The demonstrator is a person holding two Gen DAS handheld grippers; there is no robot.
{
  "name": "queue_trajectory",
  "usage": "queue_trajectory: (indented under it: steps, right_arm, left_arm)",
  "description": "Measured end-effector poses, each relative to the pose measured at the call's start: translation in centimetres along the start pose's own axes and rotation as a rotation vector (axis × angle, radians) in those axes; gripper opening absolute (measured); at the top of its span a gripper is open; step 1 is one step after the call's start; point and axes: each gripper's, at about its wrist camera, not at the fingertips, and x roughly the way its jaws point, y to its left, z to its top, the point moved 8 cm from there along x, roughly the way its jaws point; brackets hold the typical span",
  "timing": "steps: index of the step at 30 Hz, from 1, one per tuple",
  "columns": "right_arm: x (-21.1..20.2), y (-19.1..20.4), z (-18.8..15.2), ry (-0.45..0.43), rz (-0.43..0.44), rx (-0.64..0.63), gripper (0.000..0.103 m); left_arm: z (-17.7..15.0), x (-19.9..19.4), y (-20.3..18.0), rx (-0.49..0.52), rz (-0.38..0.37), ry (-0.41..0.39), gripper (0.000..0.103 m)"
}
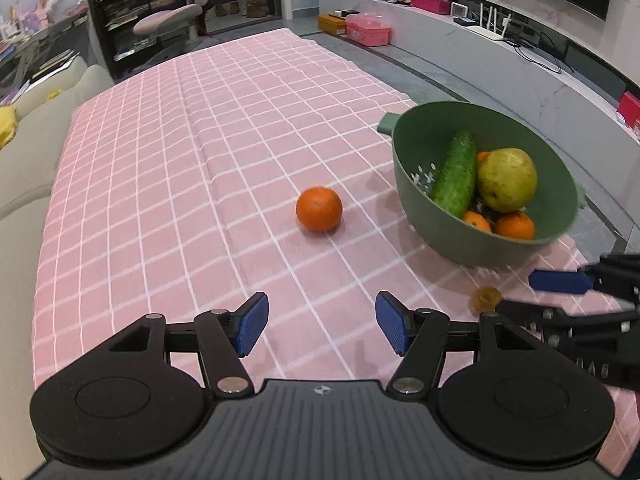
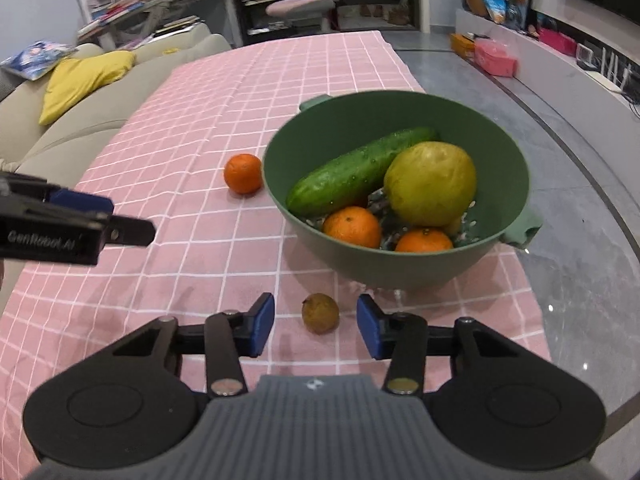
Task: Organize fruits
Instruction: 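Lower the right tool onto a small brown fruit and grasp it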
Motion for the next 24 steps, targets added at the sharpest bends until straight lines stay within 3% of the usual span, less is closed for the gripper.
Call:
queue_trajectory:
  steps: [12, 17, 24]
  right_arm:
    - [3.1, -0.1, -0.9, -0.001, -0.064, 0.011, 0.036]
    - [3.7, -0.1, -0.9, -0.003, -0.068, 0.012, 0.028]
    - [3.7, -0.2, -0.8, 0.003, -0.055, 0.024, 0.027]
  left_arm:
    - [4.1, 5.2, 1.2, 0.068, -0.061, -0.043, 0.073]
    - [4.9, 7.0, 1.4, 0.072, -0.082, -0.046, 0.074]
    - [5.2, 9.4, 0.6, 0.102, -0.115, -0.029, 0.074]
